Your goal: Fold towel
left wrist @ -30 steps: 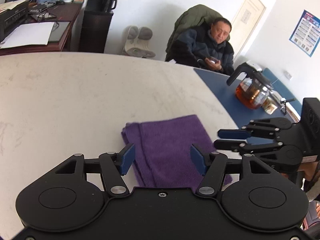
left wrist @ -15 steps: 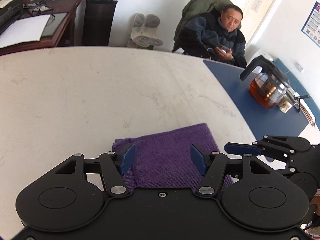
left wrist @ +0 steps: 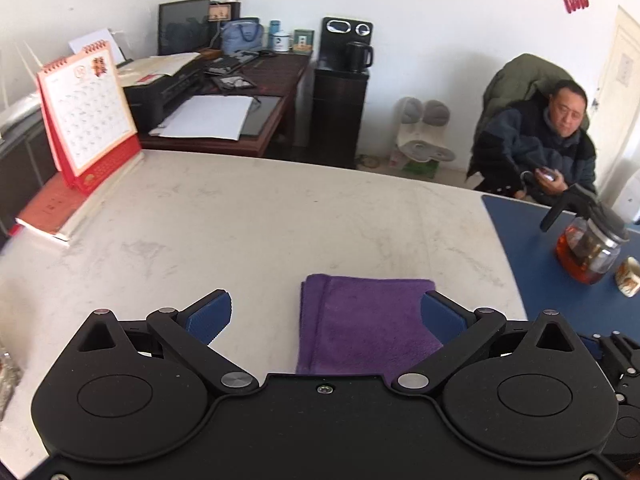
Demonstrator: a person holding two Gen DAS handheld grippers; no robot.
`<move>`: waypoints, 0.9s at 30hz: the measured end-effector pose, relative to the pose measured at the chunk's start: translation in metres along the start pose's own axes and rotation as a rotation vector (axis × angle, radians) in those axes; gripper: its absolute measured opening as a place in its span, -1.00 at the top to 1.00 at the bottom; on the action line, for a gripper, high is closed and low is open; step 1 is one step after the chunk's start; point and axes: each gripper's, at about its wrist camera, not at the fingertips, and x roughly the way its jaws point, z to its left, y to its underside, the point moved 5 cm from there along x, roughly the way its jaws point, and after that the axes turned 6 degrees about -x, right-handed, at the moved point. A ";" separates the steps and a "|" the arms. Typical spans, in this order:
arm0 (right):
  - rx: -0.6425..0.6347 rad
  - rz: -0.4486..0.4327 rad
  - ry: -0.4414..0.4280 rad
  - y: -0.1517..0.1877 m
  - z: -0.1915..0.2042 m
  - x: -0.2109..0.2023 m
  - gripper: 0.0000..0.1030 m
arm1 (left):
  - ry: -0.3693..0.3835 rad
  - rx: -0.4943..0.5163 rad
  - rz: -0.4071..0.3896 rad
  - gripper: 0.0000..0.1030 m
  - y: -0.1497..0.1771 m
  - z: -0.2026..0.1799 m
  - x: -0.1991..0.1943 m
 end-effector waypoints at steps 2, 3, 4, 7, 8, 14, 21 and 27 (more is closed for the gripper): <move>-0.015 0.007 -0.022 0.004 0.004 -0.002 -0.93 | -0.016 0.005 -0.004 -1.00 0.006 -0.003 -0.011; -0.021 0.009 -0.030 0.007 0.006 -0.003 -0.93 | -0.022 0.007 -0.007 -1.00 0.010 -0.005 -0.017; -0.024 0.010 -0.035 0.009 0.007 -0.005 -0.93 | -0.026 0.009 -0.009 -1.00 0.013 -0.007 -0.022; -0.027 0.014 -0.032 0.015 0.009 -0.009 -0.93 | -0.036 0.012 0.000 -1.00 0.019 -0.009 -0.028; -0.026 0.018 -0.017 0.016 0.008 -0.009 -0.93 | -0.042 0.009 0.007 -1.00 0.021 -0.009 -0.030; -0.004 0.039 0.017 0.024 0.005 -0.017 -0.93 | -0.080 0.004 0.046 -1.00 0.028 -0.013 -0.030; -0.013 0.045 0.044 0.031 0.002 -0.023 -0.94 | -0.067 0.030 0.058 -1.00 0.033 -0.025 -0.030; -0.021 0.043 0.063 0.033 0.000 -0.025 -0.94 | -0.076 0.076 0.042 -1.00 0.038 -0.036 -0.032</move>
